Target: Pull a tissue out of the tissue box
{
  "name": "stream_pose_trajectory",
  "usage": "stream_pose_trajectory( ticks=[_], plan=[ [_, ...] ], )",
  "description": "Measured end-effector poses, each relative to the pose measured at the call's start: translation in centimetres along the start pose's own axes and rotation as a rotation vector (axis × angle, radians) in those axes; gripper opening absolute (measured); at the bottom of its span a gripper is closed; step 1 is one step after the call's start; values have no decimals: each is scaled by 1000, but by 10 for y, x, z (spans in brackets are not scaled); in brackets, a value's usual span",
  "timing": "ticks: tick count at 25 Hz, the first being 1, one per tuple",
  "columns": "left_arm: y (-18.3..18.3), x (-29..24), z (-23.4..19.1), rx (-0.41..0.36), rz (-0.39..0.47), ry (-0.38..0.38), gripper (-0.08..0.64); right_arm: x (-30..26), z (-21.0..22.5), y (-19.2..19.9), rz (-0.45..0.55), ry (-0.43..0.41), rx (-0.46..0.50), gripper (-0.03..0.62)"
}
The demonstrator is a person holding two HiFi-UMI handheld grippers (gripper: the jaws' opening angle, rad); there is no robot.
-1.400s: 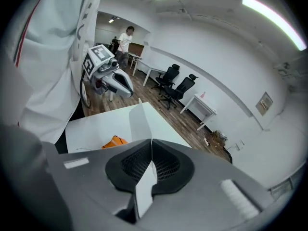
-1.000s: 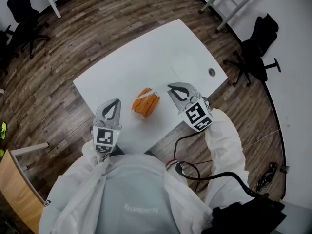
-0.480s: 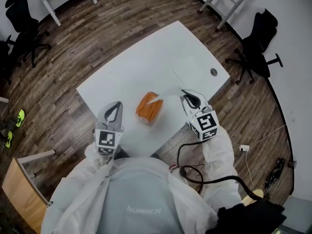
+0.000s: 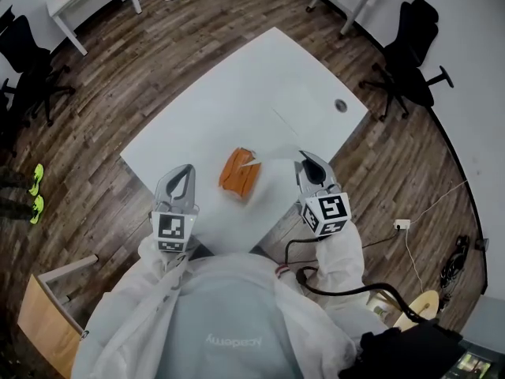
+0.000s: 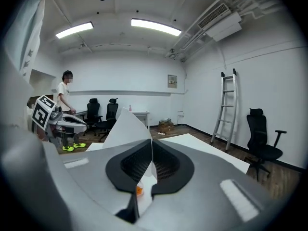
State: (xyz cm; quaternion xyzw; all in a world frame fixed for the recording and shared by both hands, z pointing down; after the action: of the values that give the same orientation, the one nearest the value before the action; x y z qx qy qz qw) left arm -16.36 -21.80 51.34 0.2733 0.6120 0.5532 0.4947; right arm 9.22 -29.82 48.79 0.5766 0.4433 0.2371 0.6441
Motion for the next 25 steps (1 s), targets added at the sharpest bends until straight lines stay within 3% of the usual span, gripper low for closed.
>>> stream_pose_trajectory(
  ticks=[11,25],
  plan=[
    [9,2,-11,17,14,27,0,20,-7,17,-9,124,-63,2],
    [15,14,-9,16,-3,15,0,25,-29,23,-12,75,-78,2]
  ],
)
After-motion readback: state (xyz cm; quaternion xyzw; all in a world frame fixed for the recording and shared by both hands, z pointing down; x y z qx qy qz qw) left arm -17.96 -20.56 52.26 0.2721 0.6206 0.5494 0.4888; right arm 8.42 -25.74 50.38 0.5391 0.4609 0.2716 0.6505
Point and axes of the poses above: the fingertips, and each gripper's own axes: x backward along the fingers, z to its right, y out of its underside, the point moved 2 cm from there along x, backward along the fingers, and after that the axes turned 8 degrees about y, right-handed, at the moved point
